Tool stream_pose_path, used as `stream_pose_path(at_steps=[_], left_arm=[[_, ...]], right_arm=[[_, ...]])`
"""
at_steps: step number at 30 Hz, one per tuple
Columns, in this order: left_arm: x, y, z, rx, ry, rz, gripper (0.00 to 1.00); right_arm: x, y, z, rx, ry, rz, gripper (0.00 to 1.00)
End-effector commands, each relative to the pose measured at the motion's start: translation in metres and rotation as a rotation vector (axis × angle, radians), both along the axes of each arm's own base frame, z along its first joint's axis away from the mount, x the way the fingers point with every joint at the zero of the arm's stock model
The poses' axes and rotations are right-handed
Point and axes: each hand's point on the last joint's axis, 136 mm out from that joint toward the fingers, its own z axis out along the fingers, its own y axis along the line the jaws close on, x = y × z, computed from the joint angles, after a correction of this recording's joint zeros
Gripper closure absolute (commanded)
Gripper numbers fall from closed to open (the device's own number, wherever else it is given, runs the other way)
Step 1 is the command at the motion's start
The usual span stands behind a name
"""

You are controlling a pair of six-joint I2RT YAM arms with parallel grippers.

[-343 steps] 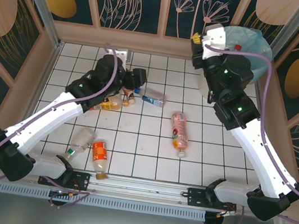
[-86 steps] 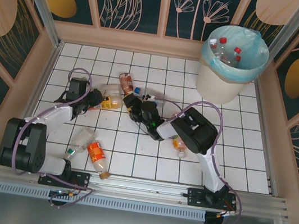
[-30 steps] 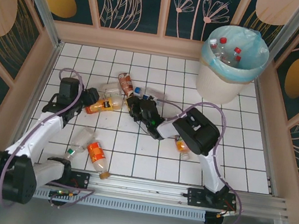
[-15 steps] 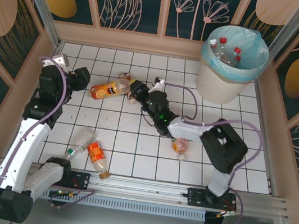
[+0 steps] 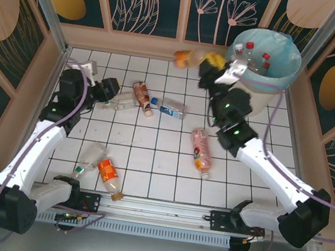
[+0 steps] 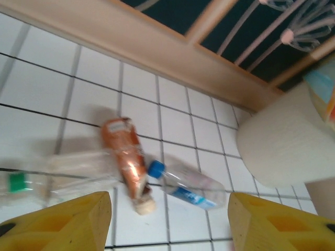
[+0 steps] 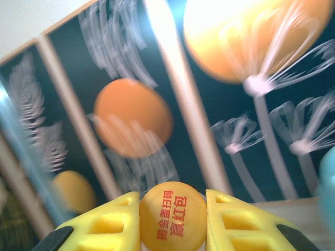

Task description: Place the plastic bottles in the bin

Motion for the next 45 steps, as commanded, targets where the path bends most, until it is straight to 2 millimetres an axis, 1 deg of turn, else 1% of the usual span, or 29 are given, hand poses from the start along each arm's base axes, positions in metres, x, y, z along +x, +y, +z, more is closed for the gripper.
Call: stream_pose_path(at_steps=[1,2,4,7,9,10,13,15,17,22,24,28,33,36,41,45], left_arm=[[0.003,-0.048,0.054,-0.082,-0.125,-0.117,0.39],[0.003,-0.062,0.057,-0.098,-0.124,-0.145,0.39],[0.003,-0.084,0.062,-0.095,-0.130,-0.182,0.39],[-0.001,-0.115,0.066,-0.082,-0.133,-0.241,0.39],[-0.004,-0.133,0.066,-0.082,-0.129,-0.278,0.39],[-0.007,-0.141,0.066,-0.078,-0.130,-0.296,0.39],[-0.012,-0.157,0.060,-0.065,-0.112,-0.326,0.39],[-0.016,-0.161,0.055,-0.059,-0.102,-0.332,0.39],[-0.017,-0.162,0.051,-0.053,-0.093,-0.330,0.39],[-0.019,-0.155,0.044,-0.031,-0.073,-0.303,0.39],[-0.020,-0.152,0.044,-0.019,-0.072,-0.295,0.38],[-0.020,-0.148,0.036,-0.002,-0.053,-0.278,0.38],[-0.017,-0.145,0.023,0.020,0.003,-0.253,0.38],[-0.017,-0.141,0.015,0.034,0.023,-0.228,0.38],[-0.016,-0.144,0.000,0.036,0.062,-0.235,0.37],[-0.015,-0.147,-0.006,0.037,0.081,-0.242,0.37]], right_arm=[[0.005,-0.061,0.042,-0.214,-0.021,-0.245,0.88],[0.006,-0.072,0.053,-0.235,-0.024,-0.289,0.89],[0.013,-0.105,0.070,-0.266,-0.020,-0.399,0.89],[0.025,-0.137,0.084,-0.310,-0.001,-0.519,0.89],[0.035,-0.150,0.088,-0.344,0.016,-0.571,0.90],[0.043,-0.156,0.087,-0.362,0.035,-0.588,0.90],[0.069,-0.165,0.079,-0.406,0.113,-0.610,0.90],[0.085,-0.164,0.067,-0.432,0.168,-0.604,0.90],[0.100,-0.160,0.051,-0.451,0.229,-0.586,0.90],[0.122,-0.151,0.009,-0.458,0.342,-0.550,0.91],[0.128,-0.149,-0.006,-0.460,0.373,-0.542,0.91],[0.140,-0.146,-0.032,-0.486,0.450,-0.534,0.92],[0.150,-0.150,-0.068,-0.508,0.558,-0.520,0.92],[0.160,-0.154,-0.096,-0.521,0.640,-0.503,0.92],[0.172,-0.162,-0.136,-0.542,0.769,-0.474,0.91],[0.179,-0.166,-0.161,-0.553,0.835,-0.461,0.89]])
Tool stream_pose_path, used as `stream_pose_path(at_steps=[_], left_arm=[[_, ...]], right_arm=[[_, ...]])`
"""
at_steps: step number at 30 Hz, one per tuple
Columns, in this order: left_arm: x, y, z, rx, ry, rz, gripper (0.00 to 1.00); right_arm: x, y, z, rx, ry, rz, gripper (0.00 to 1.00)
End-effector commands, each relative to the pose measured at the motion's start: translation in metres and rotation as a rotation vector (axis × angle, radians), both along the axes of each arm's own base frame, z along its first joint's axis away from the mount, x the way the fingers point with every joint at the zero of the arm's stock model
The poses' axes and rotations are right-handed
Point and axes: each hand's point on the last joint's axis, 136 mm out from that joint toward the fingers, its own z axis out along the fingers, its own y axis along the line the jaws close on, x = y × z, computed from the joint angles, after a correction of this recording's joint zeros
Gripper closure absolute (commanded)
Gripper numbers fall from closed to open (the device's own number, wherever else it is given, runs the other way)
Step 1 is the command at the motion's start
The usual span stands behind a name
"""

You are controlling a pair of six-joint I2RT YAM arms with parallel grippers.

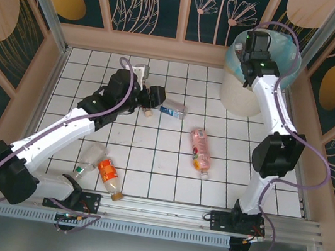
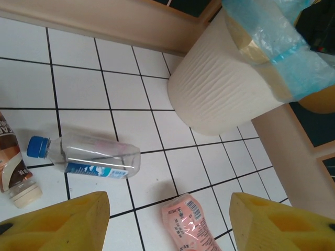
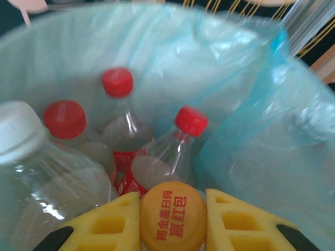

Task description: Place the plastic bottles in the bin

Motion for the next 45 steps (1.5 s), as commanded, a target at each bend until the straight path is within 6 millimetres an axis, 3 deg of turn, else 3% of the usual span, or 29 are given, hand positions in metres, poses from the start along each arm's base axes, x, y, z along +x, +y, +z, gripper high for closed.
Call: stream_pose_path(at_steps=[1,6,9,12,18,21,29,34,36,39,42,45], left_arm=[[-0.001,-0.001,-0.017,0.016,0.048,0.006,0.37],[-0.002,0.000,-0.021,0.016,0.052,0.012,0.37],[-0.002,0.001,-0.024,0.013,0.053,0.014,0.37],[-0.001,0.000,-0.027,0.017,0.059,0.014,0.36],[0.010,-0.012,-0.020,0.035,0.063,-0.016,0.35],[0.016,-0.018,-0.005,0.045,0.029,-0.033,0.35],[0.018,-0.004,-0.006,0.049,0.005,0.034,0.35],[0.019,0.006,-0.005,0.094,-0.010,0.073,0.35],[0.020,0.009,0.001,0.104,-0.022,0.083,0.35],[0.021,0.019,0.016,0.122,-0.063,0.124,0.36],[0.016,0.040,0.034,0.128,-0.117,0.194,0.35],[0.005,0.058,0.040,0.134,-0.139,0.241,0.35]], right_arm=[[0.000,0.003,-0.017,0.047,0.067,0.013,0.89],[0.008,0.000,-0.035,0.087,0.114,0.022,0.85],[0.013,0.007,-0.030,0.122,0.125,0.038,0.77],[0.015,0.015,-0.009,0.169,0.080,0.073,0.60],[-0.002,0.020,0.059,0.245,-0.075,0.099,0.41],[-0.014,0.021,0.082,0.281,-0.132,0.108,0.39],[-0.031,0.035,0.080,0.335,-0.131,0.172,0.53],[-0.046,0.049,0.100,0.351,-0.169,0.211,0.53],[-0.058,0.066,0.113,0.348,-0.198,0.254,0.53],[-0.092,0.108,0.126,0.317,-0.242,0.361,0.52],[-0.142,0.154,0.120,0.325,-0.279,0.504,0.50],[-0.199,0.194,0.097,0.349,-0.302,0.657,0.49]])
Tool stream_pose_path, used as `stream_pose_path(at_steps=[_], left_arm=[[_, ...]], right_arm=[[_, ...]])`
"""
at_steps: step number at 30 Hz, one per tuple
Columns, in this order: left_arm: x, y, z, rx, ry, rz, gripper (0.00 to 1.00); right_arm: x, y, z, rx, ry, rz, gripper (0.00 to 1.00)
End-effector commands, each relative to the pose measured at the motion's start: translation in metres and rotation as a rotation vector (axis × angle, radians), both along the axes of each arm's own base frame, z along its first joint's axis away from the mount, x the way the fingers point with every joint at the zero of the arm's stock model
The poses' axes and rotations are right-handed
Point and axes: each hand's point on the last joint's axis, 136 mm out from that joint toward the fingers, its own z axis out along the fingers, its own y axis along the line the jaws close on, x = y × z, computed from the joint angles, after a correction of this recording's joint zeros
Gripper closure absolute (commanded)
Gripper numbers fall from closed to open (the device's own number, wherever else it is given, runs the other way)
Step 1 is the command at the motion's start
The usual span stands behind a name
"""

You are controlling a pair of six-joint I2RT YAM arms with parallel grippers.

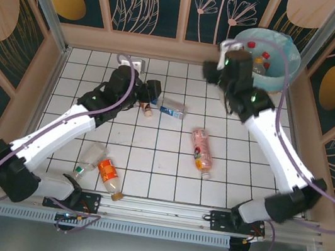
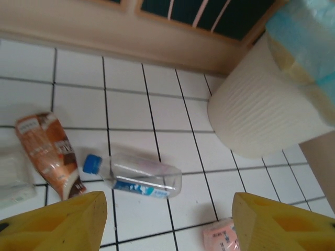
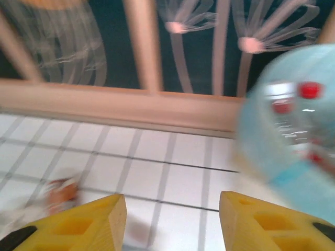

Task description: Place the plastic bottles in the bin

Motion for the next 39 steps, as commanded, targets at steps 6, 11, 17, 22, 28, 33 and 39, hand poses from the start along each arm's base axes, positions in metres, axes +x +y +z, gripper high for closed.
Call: stream_pose_path(at_steps=[6,11,17,22,28,33,39], left_arm=[[-0.033,0.041,-0.003,0.038,0.015,0.087,0.35],[-0.059,0.051,-0.040,0.001,0.109,0.092,0.35],[-0.093,0.054,-0.103,0.003,0.258,0.028,0.35],[-0.106,0.041,-0.125,-0.051,0.292,-0.056,0.35],[-0.093,0.028,-0.124,-0.119,0.287,-0.050,0.36],[-0.078,0.018,-0.114,-0.101,0.265,-0.060,0.37],[-0.069,0.007,-0.117,-0.096,0.284,-0.079,0.37]], right_arm=[[-0.136,0.059,-0.049,0.195,-0.057,0.335,0.49],[-0.223,0.098,-0.119,0.219,0.060,0.503,0.49],[-0.258,0.079,-0.196,0.134,0.218,0.280,0.47],[-0.272,0.049,-0.242,0.172,0.366,0.141,0.47],[-0.268,0.011,-0.260,0.324,0.435,-0.026,0.48],[-0.273,0.039,-0.235,0.310,0.364,0.148,0.48],[-0.279,0.017,-0.262,0.254,0.396,0.017,0.48]])
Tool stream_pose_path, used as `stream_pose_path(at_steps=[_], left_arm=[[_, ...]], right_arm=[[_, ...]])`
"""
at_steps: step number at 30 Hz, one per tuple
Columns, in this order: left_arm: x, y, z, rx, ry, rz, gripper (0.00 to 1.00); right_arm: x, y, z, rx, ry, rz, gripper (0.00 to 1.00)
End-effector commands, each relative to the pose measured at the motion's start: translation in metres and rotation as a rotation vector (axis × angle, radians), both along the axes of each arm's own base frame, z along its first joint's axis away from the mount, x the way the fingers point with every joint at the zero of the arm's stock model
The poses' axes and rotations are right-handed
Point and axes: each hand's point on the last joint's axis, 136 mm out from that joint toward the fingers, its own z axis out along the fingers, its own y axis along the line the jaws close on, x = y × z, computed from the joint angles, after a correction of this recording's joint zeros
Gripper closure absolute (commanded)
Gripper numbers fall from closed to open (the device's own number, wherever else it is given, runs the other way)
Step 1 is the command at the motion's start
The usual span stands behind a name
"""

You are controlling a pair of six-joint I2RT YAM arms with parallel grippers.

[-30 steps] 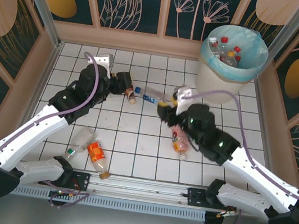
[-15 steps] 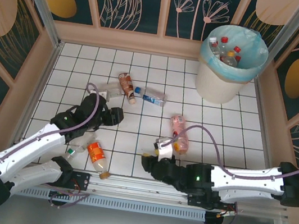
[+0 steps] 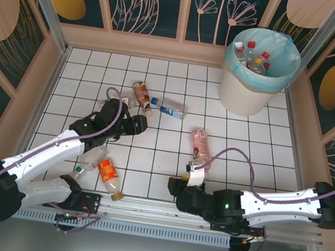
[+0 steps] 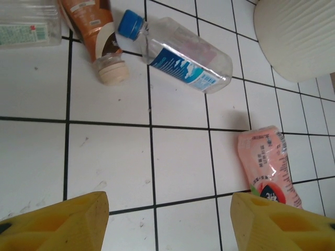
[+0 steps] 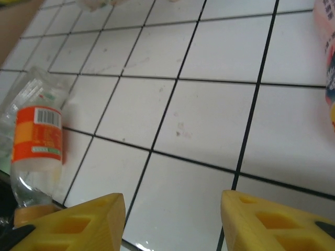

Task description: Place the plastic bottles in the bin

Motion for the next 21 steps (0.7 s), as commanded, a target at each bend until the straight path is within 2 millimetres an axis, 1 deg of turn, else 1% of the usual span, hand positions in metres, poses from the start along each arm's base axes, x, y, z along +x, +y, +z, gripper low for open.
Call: stream_pose_path(at_steps=[1,3,4,7,10,12,15,18,21], left_arm=[[0.007,-0.016,0.016,-0.059,-0.041,-0.036,0.37],[0.008,-0.023,0.017,-0.081,-0.048,-0.046,0.37],[0.009,-0.026,0.018,-0.084,-0.053,-0.051,0.38],[0.017,-0.042,0.028,-0.094,-0.077,-0.072,0.40],[0.025,-0.067,0.032,-0.097,-0.088,-0.116,0.41],[0.028,-0.089,0.034,-0.080,-0.089,-0.157,0.42],[0.034,-0.124,0.040,-0.064,-0.103,-0.229,0.41],[0.040,-0.157,0.040,-0.048,-0.113,-0.295,0.41],[0.046,-0.191,0.036,-0.037,-0.122,-0.354,0.41]], right_arm=[[0.010,-0.032,-0.007,0.000,0.011,-0.182,0.49],[0.012,-0.048,-0.021,0.031,0.060,-0.252,0.49],[0.011,-0.051,-0.024,0.059,0.081,-0.267,0.50],[0.015,-0.060,-0.023,0.146,0.122,-0.306,0.52],[0.020,-0.081,-0.024,0.212,0.156,-0.385,0.55],[0.024,-0.099,-0.027,0.245,0.174,-0.442,0.56],[0.030,-0.121,-0.026,0.292,0.206,-0.506,0.56],[0.035,-0.141,-0.023,0.315,0.223,-0.556,0.55],[0.039,-0.156,-0.019,0.333,0.223,-0.593,0.55]])
